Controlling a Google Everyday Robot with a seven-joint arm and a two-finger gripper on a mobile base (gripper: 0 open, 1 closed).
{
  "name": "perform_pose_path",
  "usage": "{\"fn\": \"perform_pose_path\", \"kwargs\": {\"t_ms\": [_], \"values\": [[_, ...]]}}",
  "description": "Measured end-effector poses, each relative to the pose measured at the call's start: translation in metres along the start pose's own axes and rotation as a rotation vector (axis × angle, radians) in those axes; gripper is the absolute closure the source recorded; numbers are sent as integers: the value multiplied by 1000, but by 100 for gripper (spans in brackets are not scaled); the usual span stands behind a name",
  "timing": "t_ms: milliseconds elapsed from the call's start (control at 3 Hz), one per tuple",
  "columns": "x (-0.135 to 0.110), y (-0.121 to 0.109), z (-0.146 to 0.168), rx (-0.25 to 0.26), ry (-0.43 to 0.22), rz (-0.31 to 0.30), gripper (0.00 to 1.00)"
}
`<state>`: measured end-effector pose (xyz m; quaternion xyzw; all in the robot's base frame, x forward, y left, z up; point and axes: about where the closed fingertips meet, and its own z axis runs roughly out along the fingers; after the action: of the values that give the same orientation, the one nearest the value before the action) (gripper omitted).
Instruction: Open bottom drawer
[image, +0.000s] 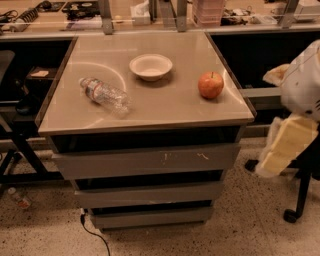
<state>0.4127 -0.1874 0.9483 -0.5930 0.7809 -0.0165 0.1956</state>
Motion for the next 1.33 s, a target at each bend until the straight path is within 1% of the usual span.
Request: {"fn": "perform_pose_path", "kwargs": {"t_ms": [333, 667, 1000, 1333], "values": [[-18, 41, 49, -33, -69, 2, 0], [-8, 60, 76, -75, -47, 10, 0], [-8, 61, 76, -77, -47, 10, 0], [-9, 78, 95, -138, -66, 36, 0]]}}
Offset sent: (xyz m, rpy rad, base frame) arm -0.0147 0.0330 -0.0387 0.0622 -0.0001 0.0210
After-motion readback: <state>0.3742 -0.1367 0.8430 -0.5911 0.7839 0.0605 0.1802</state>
